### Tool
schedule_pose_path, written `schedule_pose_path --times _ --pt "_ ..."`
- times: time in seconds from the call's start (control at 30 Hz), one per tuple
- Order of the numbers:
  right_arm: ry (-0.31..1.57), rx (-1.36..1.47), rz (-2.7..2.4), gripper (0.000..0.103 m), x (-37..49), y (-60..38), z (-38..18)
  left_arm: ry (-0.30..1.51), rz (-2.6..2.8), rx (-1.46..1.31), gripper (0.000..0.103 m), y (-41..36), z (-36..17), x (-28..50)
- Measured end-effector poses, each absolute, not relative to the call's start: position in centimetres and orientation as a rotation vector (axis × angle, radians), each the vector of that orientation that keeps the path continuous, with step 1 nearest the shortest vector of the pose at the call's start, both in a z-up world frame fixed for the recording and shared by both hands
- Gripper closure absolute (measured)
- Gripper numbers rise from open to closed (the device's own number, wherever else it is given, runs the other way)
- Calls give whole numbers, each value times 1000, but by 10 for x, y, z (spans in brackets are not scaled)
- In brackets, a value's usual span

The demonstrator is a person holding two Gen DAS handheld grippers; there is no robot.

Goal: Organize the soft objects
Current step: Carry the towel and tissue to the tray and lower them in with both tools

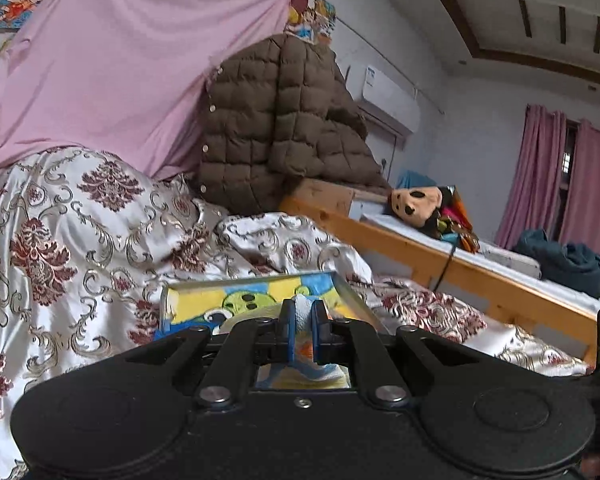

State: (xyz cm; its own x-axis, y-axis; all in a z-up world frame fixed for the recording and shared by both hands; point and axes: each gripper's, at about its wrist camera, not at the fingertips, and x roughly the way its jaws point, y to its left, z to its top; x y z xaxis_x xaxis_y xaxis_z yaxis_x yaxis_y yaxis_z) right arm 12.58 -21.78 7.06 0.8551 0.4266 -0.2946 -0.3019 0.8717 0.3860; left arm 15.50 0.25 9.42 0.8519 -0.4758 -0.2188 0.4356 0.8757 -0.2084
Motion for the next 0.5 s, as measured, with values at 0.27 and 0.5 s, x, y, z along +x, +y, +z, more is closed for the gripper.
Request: schedule_pose_path --times 0.27,0.5 --pt "150 344 399 102 176 -236 106 196 -406 -229 96 0 104 187" --pt "107 369 368 102 232 -243 113 150 -352 -297 96 3 111 231"
